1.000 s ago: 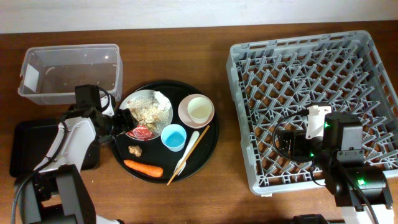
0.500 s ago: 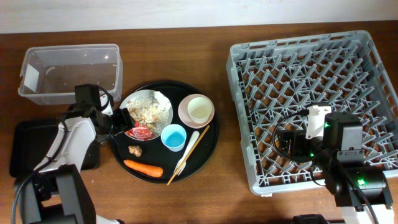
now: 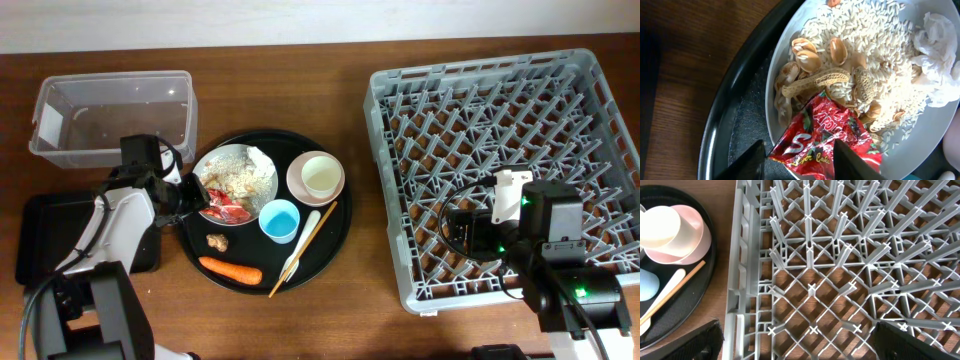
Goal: Sort waste into correct bins and load items into the dishwasher rack
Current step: 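Reach the left gripper to the plate and grasp the red wrapper, then carry the red wrapper left and drop it into the clear bin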
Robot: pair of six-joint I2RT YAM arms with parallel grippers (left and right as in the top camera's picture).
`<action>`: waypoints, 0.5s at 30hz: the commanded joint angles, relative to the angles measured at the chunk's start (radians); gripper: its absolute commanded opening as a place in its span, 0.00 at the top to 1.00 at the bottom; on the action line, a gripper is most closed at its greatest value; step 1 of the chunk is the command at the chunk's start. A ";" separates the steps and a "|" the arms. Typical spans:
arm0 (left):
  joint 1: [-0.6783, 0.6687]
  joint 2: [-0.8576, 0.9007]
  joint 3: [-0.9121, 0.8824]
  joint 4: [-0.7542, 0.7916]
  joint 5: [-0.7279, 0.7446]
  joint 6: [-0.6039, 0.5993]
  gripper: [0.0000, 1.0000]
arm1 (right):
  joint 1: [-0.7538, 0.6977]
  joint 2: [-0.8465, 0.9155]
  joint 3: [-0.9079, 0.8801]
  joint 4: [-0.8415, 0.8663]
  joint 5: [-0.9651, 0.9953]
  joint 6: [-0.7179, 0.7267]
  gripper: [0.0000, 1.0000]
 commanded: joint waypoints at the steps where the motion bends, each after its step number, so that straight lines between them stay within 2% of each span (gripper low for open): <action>1: 0.003 0.008 0.007 0.003 -0.006 0.001 0.59 | 0.007 0.000 0.021 -0.005 0.009 0.011 0.01; 7: 0.003 0.008 0.007 -0.004 -0.006 0.001 0.65 | 0.007 0.000 0.021 -0.005 0.009 0.011 0.01; 15: 0.003 0.008 0.007 -0.004 -0.006 0.001 0.82 | 0.007 0.000 0.021 -0.007 0.008 0.011 0.01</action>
